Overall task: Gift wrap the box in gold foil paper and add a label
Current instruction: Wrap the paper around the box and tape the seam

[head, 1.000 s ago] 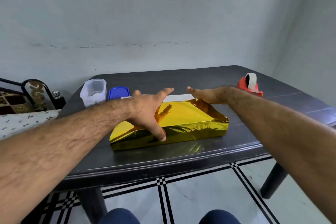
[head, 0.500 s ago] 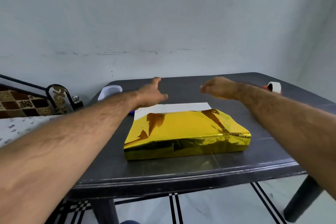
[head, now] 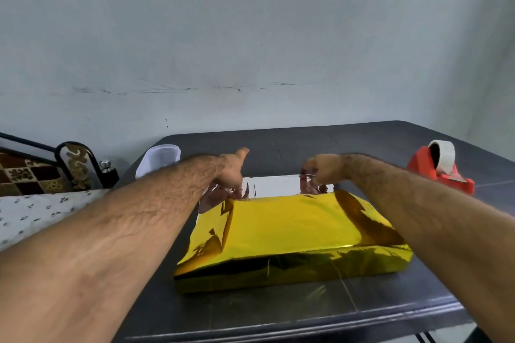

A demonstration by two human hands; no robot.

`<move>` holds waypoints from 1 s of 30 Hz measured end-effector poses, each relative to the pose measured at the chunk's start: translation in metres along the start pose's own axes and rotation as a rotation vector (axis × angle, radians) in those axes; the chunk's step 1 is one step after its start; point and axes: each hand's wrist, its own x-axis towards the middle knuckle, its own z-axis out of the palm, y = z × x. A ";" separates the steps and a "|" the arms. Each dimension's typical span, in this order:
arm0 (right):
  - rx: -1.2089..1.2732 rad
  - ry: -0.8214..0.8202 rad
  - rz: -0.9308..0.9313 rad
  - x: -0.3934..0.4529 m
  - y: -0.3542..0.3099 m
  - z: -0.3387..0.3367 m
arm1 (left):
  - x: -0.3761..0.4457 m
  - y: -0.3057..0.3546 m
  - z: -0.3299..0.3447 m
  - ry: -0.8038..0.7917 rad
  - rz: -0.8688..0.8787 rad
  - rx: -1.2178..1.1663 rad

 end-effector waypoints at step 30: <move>0.192 0.736 -0.329 -0.181 0.015 -0.032 | -0.201 0.033 0.006 0.670 0.473 -0.179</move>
